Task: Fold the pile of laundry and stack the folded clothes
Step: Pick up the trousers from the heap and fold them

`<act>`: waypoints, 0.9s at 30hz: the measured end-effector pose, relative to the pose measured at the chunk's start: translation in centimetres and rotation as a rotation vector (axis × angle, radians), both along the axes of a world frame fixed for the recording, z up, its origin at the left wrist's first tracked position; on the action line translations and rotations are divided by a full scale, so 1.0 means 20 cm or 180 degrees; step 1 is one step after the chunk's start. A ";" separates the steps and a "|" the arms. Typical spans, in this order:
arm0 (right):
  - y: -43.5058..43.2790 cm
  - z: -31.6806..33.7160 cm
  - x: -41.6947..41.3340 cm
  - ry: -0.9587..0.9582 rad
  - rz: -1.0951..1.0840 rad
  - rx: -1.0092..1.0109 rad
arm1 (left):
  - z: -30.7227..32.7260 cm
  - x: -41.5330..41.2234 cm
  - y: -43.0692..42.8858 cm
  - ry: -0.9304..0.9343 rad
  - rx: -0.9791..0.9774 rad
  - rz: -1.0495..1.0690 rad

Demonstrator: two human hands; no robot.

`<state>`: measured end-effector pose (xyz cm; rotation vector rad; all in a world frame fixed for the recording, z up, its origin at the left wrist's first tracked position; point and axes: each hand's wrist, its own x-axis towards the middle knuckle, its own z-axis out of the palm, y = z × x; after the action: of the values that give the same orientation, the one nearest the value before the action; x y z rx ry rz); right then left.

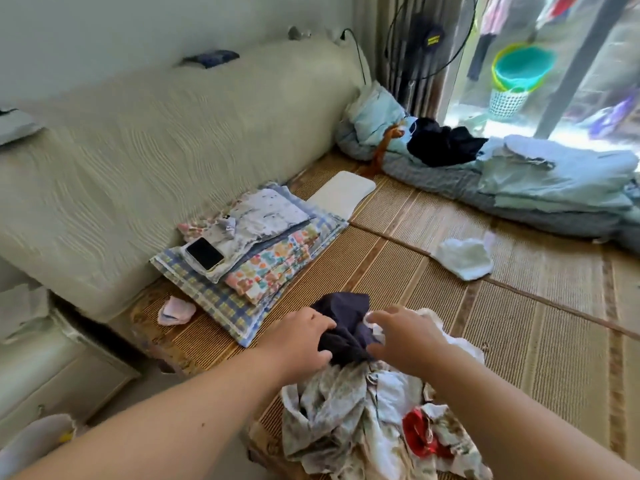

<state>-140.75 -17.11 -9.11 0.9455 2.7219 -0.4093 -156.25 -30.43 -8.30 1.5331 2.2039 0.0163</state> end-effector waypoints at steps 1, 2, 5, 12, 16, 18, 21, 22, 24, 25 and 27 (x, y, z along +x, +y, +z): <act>0.03 0.00 0.01 0.0013 -0.0190 -0.0013 | -0.01 -0.02 0.06 0.0020 -0.0020 -0.0161; 0.06 0.00 0.02 0.0033 -0.0360 -0.0014 | -0.02 -0.04 0.10 0.0030 -0.0025 -0.0267; 0.12 0.00 0.05 0.0107 -0.0865 -0.0023 | -0.04 -0.08 0.26 0.0077 0.0023 -0.0649; 0.03 -0.13 -0.05 0.0390 -0.2003 0.0179 | -0.14 -0.29 0.60 0.0178 0.0364 -0.1746; -0.02 -0.33 -0.20 0.0466 -0.2481 0.0279 | -0.31 -0.39 0.67 0.0019 0.0481 -0.2024; -0.02 -0.47 -0.26 0.0569 -0.2526 0.0327 | -0.43 -0.41 0.70 -0.0077 0.0534 -0.2075; 0.01 -0.73 -0.34 0.0687 -0.2585 0.0321 | -0.68 -0.46 0.75 -0.0282 0.0647 -0.1904; 0.03 -0.80 -0.35 0.0683 -0.2616 0.0318 | -0.76 -0.48 0.77 -0.0391 0.0660 -0.1759; 0.06 -0.99 -0.37 0.0670 -0.2591 0.0346 | -0.98 -0.52 0.79 -0.0592 0.0674 -0.1412; 0.08 -1.09 -0.37 0.0698 -0.2552 0.0400 | -1.09 -0.53 0.79 -0.0642 0.0706 -0.1272; 0.13 -1.24 -0.35 0.0791 -0.2570 0.0544 | -1.27 -0.54 0.81 -0.0642 0.0850 -0.1287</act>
<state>-147.84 -14.50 -33.95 2.1637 2.4765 -0.4464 -166.97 -14.14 -33.77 2.0022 1.7578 0.3348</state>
